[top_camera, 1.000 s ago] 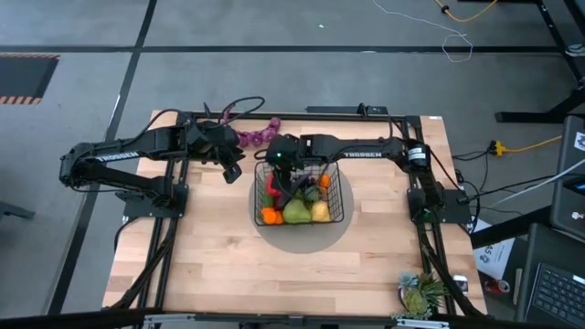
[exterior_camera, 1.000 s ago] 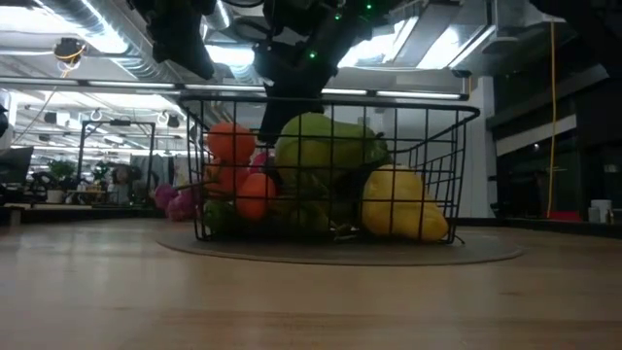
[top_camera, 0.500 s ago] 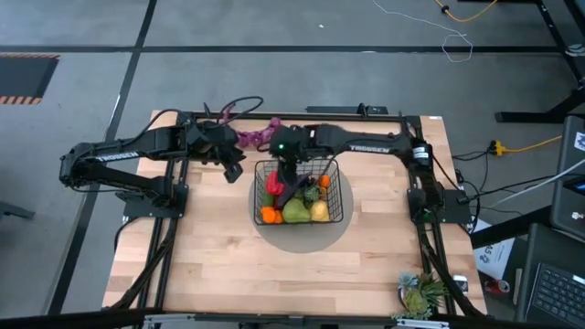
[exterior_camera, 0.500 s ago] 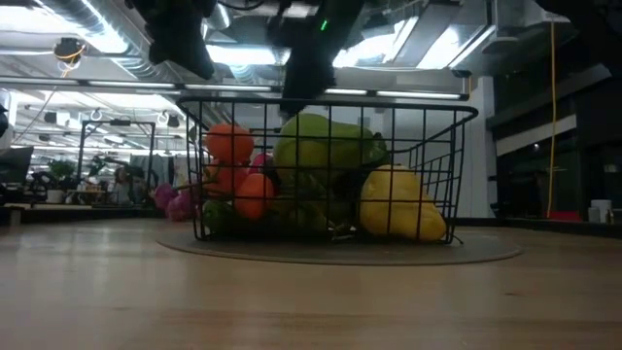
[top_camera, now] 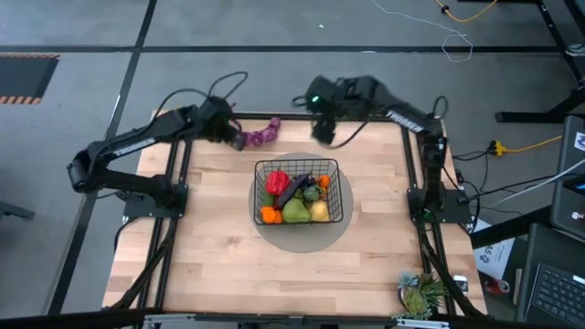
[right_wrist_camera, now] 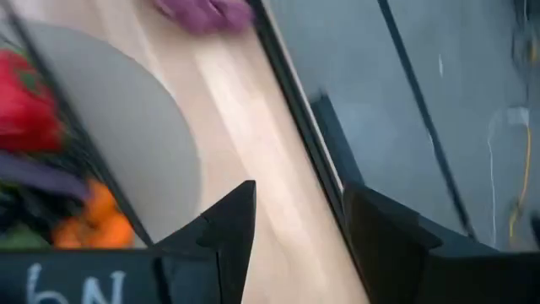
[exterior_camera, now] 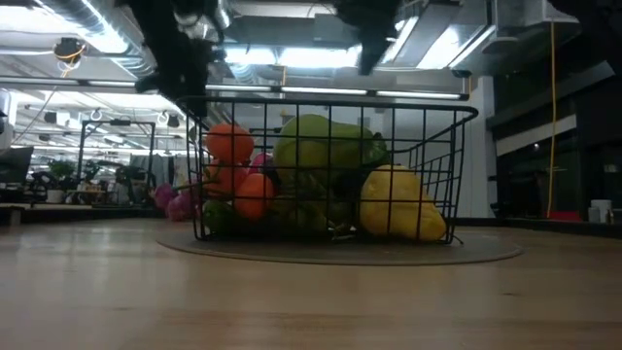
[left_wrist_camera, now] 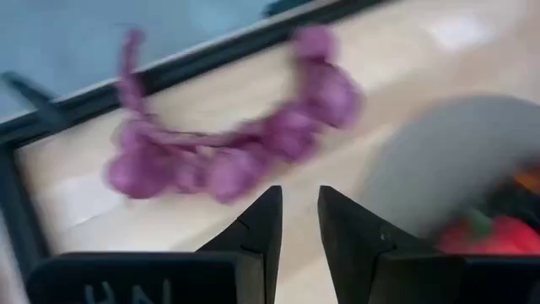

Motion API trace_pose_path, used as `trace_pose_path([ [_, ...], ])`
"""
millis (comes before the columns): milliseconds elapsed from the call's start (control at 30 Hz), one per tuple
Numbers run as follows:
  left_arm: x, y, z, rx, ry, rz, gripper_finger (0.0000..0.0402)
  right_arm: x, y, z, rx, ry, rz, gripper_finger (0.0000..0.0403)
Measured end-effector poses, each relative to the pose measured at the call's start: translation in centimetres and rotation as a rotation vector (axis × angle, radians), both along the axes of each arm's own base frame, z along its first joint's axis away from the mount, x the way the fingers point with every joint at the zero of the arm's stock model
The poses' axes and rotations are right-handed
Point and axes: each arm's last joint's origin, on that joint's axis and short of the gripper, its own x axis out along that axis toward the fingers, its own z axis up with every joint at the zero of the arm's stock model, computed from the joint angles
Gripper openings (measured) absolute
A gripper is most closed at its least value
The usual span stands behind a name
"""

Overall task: Build produce basket
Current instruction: Put the purple garlic into the black wire basket

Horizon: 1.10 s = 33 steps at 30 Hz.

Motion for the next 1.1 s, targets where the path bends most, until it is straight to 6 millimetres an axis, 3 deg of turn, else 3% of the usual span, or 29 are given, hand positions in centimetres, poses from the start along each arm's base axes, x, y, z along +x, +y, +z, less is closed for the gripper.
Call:
trace_pose_path([
  [200,-0.8,6.2,-1.8,0.027,0.011,0.150,0.0074,-4.6,-2.7,0.6,0.047,0.029,-0.186,0.0181],
  [433,-1.3,11.7,-5.3,-0.020,0.002,0.104,0.0083,-6.9,-2.6,-1.1,0.128,0.047,-0.208,0.0181],
  [767,-1.8,14.2,-9.1,-0.102,0.102,0.244,0.0133,-9.1,0.5,-6.1,0.214,0.052,-0.137,0.0181],
  [1100,-1.8,14.8,-11.7,-0.124,0.254,0.309,0.0139,-10.1,4.4,-9.9,0.367,0.009,-0.088,0.0181],
])
